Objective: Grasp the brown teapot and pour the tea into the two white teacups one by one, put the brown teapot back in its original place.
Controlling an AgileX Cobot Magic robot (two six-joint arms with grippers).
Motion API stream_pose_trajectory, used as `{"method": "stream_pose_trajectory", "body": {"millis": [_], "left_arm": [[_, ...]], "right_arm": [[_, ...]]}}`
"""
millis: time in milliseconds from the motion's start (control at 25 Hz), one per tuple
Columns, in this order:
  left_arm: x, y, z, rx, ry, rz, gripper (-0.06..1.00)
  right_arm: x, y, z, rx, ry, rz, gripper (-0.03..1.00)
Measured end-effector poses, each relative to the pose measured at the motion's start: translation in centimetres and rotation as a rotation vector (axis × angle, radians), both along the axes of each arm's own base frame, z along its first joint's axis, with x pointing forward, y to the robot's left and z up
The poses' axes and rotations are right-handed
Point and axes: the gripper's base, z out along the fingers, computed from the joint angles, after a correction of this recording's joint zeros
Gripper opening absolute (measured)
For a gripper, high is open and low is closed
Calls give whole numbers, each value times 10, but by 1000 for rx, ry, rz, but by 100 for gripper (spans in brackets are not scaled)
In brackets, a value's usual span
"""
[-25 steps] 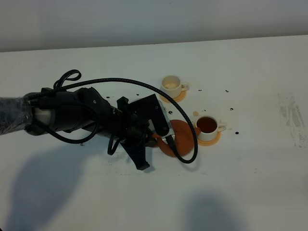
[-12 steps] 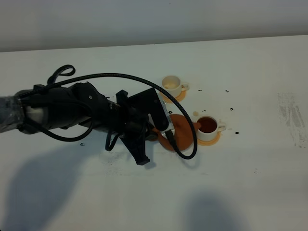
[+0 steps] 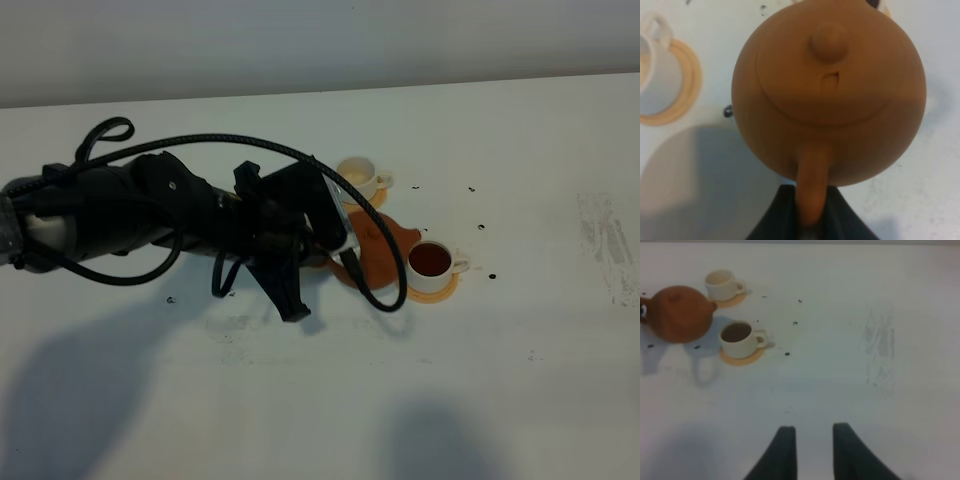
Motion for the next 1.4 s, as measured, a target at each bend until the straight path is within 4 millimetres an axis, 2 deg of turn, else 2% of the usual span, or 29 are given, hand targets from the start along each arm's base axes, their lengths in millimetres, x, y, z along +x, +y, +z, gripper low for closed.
{"method": "stream_pose_trajectory", "body": {"millis": [360, 800, 1040, 1400], "left_arm": [[26, 18, 17, 4, -79, 39, 11], [47, 50, 25, 48, -136, 95, 11], [59, 50, 31, 49, -175, 100, 11], [79, 49, 24, 107, -216, 62, 11]], "right_arm": [[0, 0, 0, 0, 0, 0, 20], [0, 0, 0, 0, 0, 0, 20], [0, 0, 0, 0, 0, 0, 20], [0, 0, 0, 0, 0, 0, 20]]}}
